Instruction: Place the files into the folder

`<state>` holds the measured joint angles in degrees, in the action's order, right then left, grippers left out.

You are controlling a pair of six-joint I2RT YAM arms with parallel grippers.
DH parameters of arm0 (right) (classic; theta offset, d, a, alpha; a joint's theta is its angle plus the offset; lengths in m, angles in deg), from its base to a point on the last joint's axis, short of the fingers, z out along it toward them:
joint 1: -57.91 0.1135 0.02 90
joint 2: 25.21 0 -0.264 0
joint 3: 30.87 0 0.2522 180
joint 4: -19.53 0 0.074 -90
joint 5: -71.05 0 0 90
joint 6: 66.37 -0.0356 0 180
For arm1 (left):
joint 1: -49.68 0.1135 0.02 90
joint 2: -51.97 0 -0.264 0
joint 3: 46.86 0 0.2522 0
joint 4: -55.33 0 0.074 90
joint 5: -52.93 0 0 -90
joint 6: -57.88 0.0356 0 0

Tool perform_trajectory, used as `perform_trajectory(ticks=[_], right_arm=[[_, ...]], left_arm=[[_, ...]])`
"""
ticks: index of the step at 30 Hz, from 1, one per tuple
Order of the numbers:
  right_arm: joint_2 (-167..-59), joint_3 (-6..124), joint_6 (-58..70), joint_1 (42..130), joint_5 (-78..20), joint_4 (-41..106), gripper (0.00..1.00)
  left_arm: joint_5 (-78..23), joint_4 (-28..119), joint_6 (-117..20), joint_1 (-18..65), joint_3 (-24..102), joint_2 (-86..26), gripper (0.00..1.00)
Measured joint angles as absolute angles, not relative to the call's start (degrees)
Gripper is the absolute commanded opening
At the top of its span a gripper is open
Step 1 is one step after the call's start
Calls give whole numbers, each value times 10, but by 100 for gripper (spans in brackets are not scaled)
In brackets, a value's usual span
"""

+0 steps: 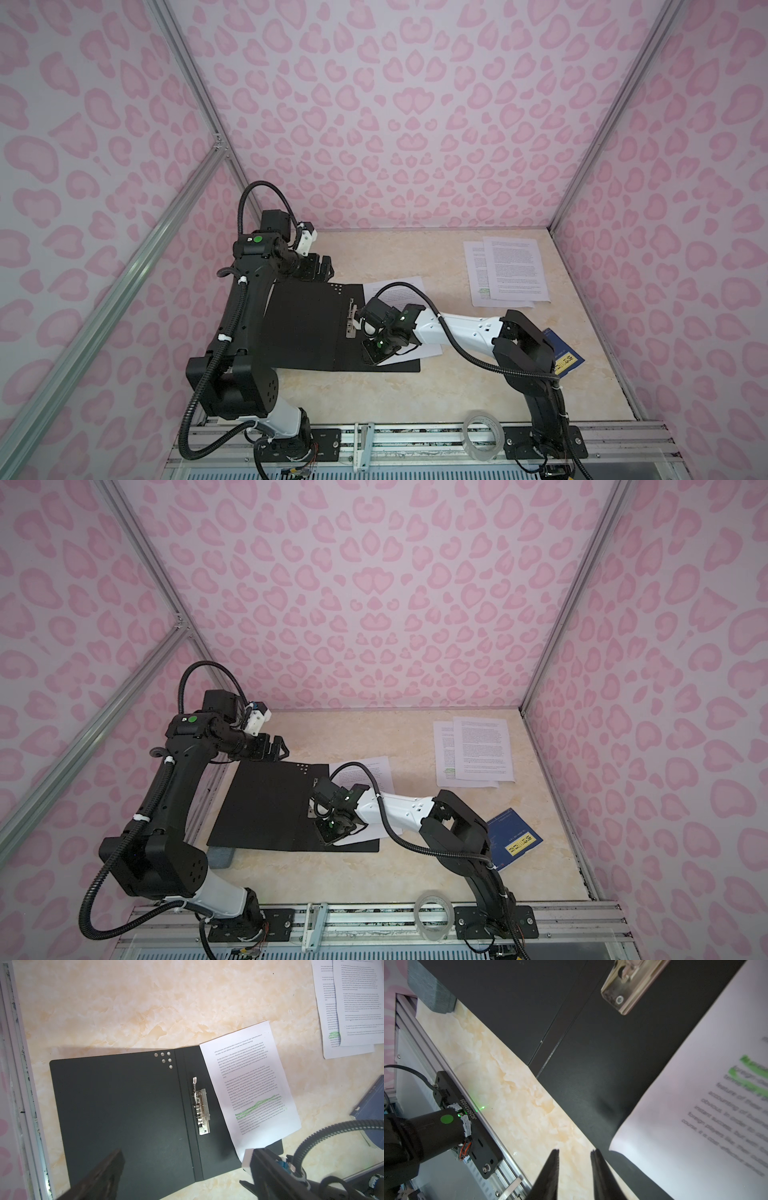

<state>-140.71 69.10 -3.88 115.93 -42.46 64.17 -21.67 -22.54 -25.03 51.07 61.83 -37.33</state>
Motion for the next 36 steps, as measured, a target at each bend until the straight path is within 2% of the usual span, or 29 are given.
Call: perform_trajectory(ticks=[6,12,19,27,36], right_arm=[[-1316,621,-36,1008,-383,618,35],[-1339,601,-21,900,-394,614,35],[-1368,580,-16,849,-417,594,35],[-1374,542,-14,846,-441,561,35],[-1361,472,-49,848,-492,443,33]], left_arm=[[-217,-227,-246,510,608,-332,98],[-225,-226,-232,508,551,-296,98],[-236,-227,-226,507,527,-282,98],[-235,-226,-226,507,508,-281,98],[-232,-216,-231,507,499,-287,98]])
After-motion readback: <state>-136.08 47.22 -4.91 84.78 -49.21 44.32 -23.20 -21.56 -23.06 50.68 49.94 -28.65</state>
